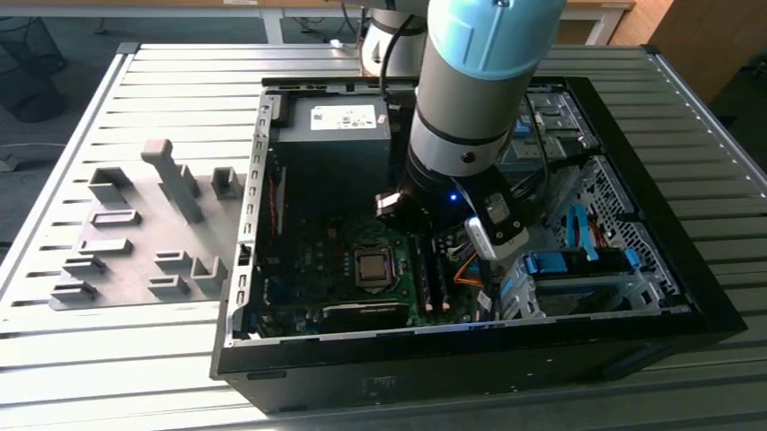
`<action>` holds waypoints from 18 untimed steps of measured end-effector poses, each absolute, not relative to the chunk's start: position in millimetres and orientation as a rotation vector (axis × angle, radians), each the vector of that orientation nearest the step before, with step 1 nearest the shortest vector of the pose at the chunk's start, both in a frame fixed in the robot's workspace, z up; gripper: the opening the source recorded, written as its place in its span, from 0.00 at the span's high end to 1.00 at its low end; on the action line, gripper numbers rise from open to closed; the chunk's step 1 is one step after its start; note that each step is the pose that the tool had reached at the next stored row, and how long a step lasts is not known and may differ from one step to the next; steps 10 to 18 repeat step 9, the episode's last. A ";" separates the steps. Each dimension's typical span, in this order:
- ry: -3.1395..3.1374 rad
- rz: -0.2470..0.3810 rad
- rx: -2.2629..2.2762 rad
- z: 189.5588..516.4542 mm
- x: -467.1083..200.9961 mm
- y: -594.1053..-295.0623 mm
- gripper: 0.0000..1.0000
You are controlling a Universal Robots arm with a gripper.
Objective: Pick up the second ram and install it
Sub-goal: 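Press down the second ram until it locks into place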
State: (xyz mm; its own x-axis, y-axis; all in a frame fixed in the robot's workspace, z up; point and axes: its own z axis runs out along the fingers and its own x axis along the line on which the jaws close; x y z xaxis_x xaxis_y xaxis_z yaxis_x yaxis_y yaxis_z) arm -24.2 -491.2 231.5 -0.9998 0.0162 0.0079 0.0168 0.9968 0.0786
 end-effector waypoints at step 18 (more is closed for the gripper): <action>-3.132 -0.123 -0.026 233.6 -24.4 -491.1 0.89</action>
